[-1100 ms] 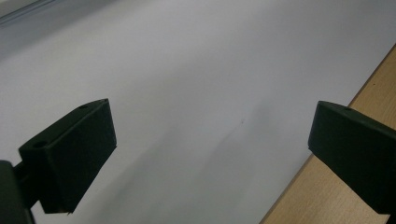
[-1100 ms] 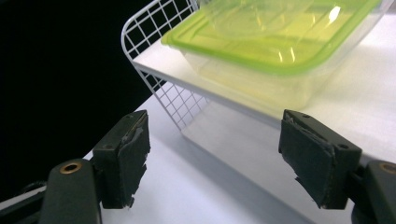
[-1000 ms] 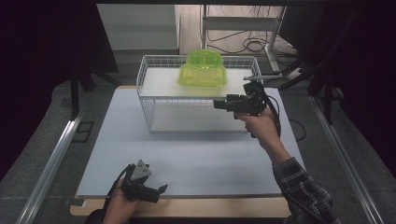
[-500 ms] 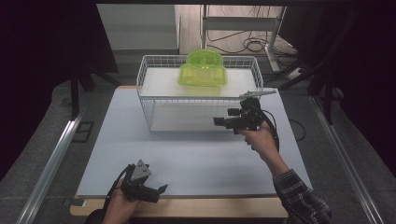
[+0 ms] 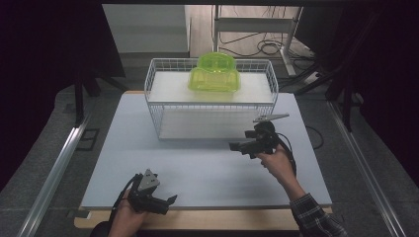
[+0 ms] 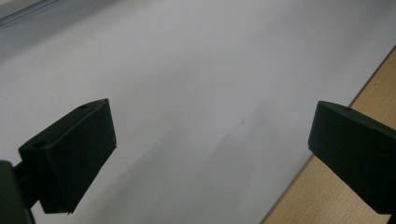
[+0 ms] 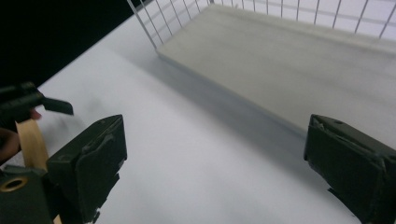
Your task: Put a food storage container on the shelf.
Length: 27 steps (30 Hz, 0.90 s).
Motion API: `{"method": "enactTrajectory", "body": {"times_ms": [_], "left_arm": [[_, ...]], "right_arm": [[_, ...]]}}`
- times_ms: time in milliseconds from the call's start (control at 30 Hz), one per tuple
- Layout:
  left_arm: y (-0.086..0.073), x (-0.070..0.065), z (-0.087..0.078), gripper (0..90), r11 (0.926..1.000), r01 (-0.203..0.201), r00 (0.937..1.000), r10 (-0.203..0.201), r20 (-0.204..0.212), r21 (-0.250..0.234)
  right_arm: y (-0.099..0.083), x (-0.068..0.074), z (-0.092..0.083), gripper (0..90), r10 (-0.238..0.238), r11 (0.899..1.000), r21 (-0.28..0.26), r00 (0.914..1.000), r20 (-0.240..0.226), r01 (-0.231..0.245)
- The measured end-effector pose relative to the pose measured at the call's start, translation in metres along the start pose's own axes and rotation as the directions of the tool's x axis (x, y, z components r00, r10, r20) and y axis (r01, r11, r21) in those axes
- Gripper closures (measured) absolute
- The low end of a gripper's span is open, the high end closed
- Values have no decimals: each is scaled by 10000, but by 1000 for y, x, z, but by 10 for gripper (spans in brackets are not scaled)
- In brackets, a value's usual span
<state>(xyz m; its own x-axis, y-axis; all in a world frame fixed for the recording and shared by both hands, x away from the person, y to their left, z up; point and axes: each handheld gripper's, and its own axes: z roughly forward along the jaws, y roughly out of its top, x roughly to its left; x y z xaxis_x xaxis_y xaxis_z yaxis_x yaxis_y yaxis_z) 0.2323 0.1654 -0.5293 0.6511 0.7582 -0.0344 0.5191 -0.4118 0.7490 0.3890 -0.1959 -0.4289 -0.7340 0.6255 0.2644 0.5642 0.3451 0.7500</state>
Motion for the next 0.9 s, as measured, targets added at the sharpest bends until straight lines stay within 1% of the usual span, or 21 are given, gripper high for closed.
{"method": "enactTrajectory", "body": {"times_ms": [167,467,600,800,900], "left_arm": [[0,0,0,8,10000,-7,10000,7,-10,10],[0,0,0,8,10000,-38,10000,38,-37,7],[0,0,0,7,10000,-53,10000,53,-45,-6],[0,0,0,7,10000,-81,10000,81,-38,-36],[0,0,0,7,9999,-105,9999,105,-27,-39]], "right_arm": [[-18,-2,2,56,-148,9996,231,9997,191,143],[-46,-3,1,55,-600,9980,226,9960,661,586],[-60,-4,1,51,-759,9971,171,9928,923,746],[-77,-8,1,30,-1007,9946,392,9856,1358,962],[-85,-10,0,16,-1039,9941,460,9826,1537,980]]}}
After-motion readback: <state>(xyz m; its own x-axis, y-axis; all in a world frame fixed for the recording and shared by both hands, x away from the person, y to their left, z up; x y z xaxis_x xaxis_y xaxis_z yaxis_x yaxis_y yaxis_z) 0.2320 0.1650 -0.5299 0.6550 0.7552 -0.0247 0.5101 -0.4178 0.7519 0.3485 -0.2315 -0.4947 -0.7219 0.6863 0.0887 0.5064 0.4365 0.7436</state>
